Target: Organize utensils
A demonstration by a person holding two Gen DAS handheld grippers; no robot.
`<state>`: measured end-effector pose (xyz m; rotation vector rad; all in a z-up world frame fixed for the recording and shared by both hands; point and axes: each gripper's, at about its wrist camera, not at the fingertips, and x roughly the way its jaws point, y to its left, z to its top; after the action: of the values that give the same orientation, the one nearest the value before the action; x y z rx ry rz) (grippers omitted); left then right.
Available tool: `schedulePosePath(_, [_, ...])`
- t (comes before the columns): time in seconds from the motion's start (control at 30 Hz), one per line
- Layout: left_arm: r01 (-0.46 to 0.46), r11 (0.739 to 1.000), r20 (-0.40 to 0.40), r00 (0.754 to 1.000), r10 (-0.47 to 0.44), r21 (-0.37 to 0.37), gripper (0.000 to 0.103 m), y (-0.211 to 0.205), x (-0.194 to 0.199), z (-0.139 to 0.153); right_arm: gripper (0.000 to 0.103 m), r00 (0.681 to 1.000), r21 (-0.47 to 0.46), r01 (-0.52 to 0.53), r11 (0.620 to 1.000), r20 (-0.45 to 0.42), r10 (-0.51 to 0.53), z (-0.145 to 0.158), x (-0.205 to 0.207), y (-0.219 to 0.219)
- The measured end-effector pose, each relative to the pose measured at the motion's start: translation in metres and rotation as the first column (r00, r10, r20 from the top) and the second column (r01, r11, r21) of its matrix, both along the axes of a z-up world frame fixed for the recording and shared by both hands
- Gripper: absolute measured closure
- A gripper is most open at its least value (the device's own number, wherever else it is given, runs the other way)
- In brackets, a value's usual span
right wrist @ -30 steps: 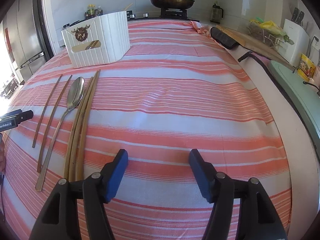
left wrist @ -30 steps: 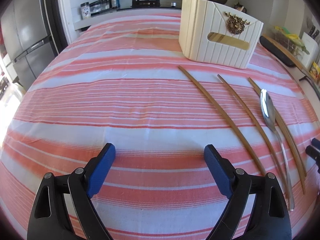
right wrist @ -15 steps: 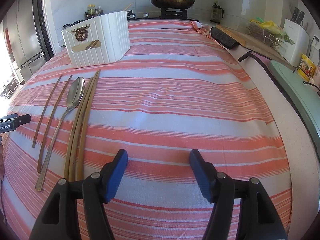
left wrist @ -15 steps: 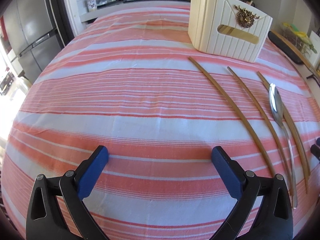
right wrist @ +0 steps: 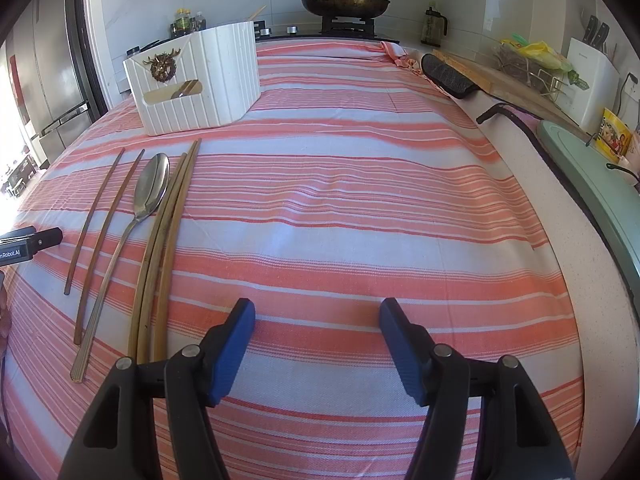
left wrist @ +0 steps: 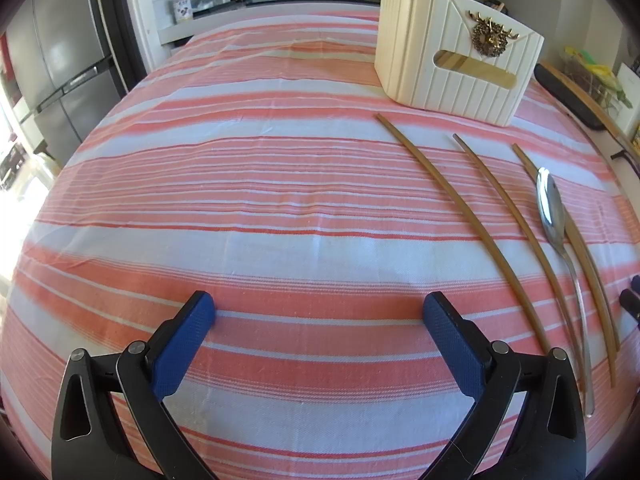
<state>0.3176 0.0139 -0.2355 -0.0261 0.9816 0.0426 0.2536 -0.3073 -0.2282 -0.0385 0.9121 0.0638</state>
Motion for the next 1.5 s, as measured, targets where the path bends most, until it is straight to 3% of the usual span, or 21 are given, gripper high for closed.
schedulePosePath(0.6, [0.011,1.000,0.005,1.000,-0.011,-0.019,0.000,0.000,-0.003,0.004,0.037,1.000,0.001,0.000,1.000,0.000,0.000,0.000,0.000,0.000])
schedulePosePath(0.77, [-0.023,0.988,0.027,0.999,0.028,-0.151,0.001,-0.001,0.001,0.018,0.037,1.000,0.000,0.000,1.000,0.000,0.000,0.000,0.000,0.000])
schedulePosePath(0.83, [-0.029,0.985,0.045,0.998,0.037,-0.167,0.001,-0.009,0.004,0.026,0.037,1.000,0.001,0.000,1.000,0.000,0.000,0.000,0.000,0.000])
schedulePosePath(1.1, [-0.043,0.993,0.037,0.998,0.048,-0.113,0.001,-0.047,0.034,0.022,0.036,1.000,0.001,0.001,1.000,0.000,-0.001,0.000,0.000,0.000])
schedulePosePath(1.37, [-0.045,0.999,-0.001,0.999,0.045,-0.015,0.001,-0.056,0.043,0.003,0.036,1.000,0.002,0.001,1.000,0.000,-0.001,0.000,0.000,0.000])
schedulePosePath(1.5, [-0.042,0.999,0.002,0.999,0.042,-0.010,0.001,-0.055,0.043,0.002,0.036,1.000,0.001,0.001,1.000,0.000,-0.001,0.000,0.000,0.000])
